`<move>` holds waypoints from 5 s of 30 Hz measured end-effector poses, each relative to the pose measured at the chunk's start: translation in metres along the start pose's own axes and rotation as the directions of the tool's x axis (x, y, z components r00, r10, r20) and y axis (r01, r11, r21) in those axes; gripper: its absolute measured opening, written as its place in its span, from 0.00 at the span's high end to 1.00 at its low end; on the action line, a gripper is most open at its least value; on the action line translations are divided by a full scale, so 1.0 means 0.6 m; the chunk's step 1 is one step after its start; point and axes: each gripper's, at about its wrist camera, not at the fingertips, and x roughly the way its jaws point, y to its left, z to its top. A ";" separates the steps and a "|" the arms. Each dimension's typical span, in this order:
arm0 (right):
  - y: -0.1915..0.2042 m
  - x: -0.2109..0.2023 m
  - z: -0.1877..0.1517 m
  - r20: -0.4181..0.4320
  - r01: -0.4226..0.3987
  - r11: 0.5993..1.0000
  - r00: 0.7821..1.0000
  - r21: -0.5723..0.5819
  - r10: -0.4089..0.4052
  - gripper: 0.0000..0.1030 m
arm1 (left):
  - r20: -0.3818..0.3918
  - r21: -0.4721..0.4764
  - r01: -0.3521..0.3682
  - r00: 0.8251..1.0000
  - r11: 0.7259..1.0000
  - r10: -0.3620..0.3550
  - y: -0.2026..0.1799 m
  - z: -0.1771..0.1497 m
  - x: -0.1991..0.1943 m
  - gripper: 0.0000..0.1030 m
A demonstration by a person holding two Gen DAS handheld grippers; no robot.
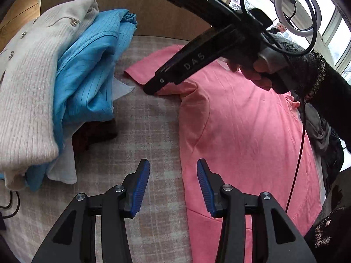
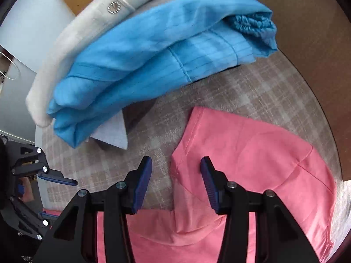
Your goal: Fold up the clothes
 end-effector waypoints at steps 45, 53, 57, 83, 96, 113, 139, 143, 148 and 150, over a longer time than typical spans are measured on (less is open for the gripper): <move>-0.068 -0.049 0.031 0.068 0.052 0.999 0.996 -0.016 -0.050 0.98 | 0.031 -0.036 0.137 0.990 0.990 -0.136 0.008 0.080 0.092 0.59; -0.163 -0.184 -0.017 0.372 -0.101 0.972 0.928 0.210 0.015 0.98 | 0.091 -0.088 0.211 0.975 0.973 -0.203 0.037 0.116 0.096 0.59; -0.176 -0.196 -0.054 0.388 -0.083 0.965 0.921 0.251 -0.022 0.98 | 0.074 -0.075 0.203 0.977 0.976 -0.198 0.036 0.137 0.115 0.59; -0.251 -0.179 -0.221 0.348 -0.022 0.912 0.928 0.409 -0.134 0.98 | 0.072 0.089 0.197 0.976 0.976 -0.203 -0.058 0.160 0.121 0.91; -0.174 -0.104 -0.004 0.442 -0.255 0.945 0.885 0.206 0.142 0.89 | 0.065 -0.036 -0.239 0.968 0.970 0.241 0.031 0.114 0.060 0.92; -0.284 -0.137 -0.137 0.359 -0.115 0.902 0.932 0.416 -0.047 0.68 | 0.071 -0.151 -0.077 0.993 0.986 0.089 0.031 -0.004 -0.083 0.71; 0.076 -0.433 -0.358 0.454 -0.059 0.916 0.880 0.397 -0.140 0.52 | -0.027 -0.167 -0.025 0.999 0.986 0.021 -0.068 -0.391 -0.143 0.67; 0.105 -0.354 -0.287 0.369 0.026 0.941 0.916 0.336 -0.157 0.51 | 0.008 -0.172 -0.023 1.000 0.985 0.025 -0.073 -0.391 -0.138 0.88; 0.122 -0.227 -0.159 0.251 0.114 0.962 0.951 0.249 -0.178 0.48 | 0.049 -0.221 0.009 0.999 0.975 0.002 -0.073 -0.400 -0.157 0.99; 0.120 -0.159 -0.111 0.177 0.177 0.963 0.961 0.202 -0.213 0.48 | 0.067 -0.249 0.029 0.998 0.968 -0.013 -0.072 -0.405 -0.169 0.99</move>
